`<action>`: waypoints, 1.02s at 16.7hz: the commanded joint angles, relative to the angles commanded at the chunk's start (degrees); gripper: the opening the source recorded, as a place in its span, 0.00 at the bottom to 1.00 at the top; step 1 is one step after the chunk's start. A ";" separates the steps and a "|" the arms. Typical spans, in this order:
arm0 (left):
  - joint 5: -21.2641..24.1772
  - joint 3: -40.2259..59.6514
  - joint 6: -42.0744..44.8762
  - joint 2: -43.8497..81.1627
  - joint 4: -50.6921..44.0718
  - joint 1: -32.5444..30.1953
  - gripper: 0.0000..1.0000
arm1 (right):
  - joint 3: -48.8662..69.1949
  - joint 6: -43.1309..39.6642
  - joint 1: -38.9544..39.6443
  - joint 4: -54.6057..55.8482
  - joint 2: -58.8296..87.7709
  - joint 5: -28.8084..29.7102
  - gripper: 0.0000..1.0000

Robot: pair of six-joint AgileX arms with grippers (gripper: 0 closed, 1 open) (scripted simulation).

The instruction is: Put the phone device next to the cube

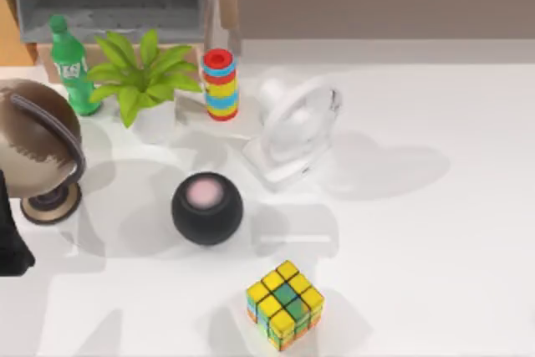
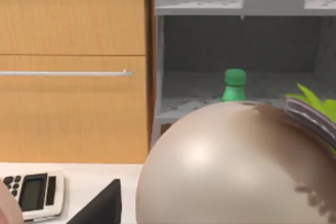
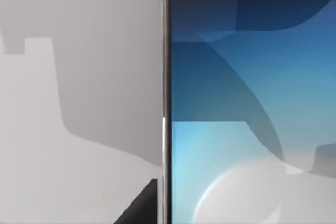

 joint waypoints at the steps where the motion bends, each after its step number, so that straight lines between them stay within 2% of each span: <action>1: 0.00 0.00 0.00 0.00 0.00 0.00 1.00 | 0.52 -0.02 0.02 -0.92 -0.62 0.00 0.00; 9: 0.00 0.00 0.00 0.00 0.00 0.00 1.00 | 3.17 1.77 1.57 -2.47 -2.83 0.09 0.00; 13: 0.00 0.00 0.00 0.00 0.00 0.00 1.00 | 8.05 8.32 7.51 -6.51 -4.87 0.47 0.00; 17: 0.00 0.00 0.00 0.00 0.00 0.00 1.00 | 13.52 18.62 16.49 -11.43 -5.76 1.09 0.00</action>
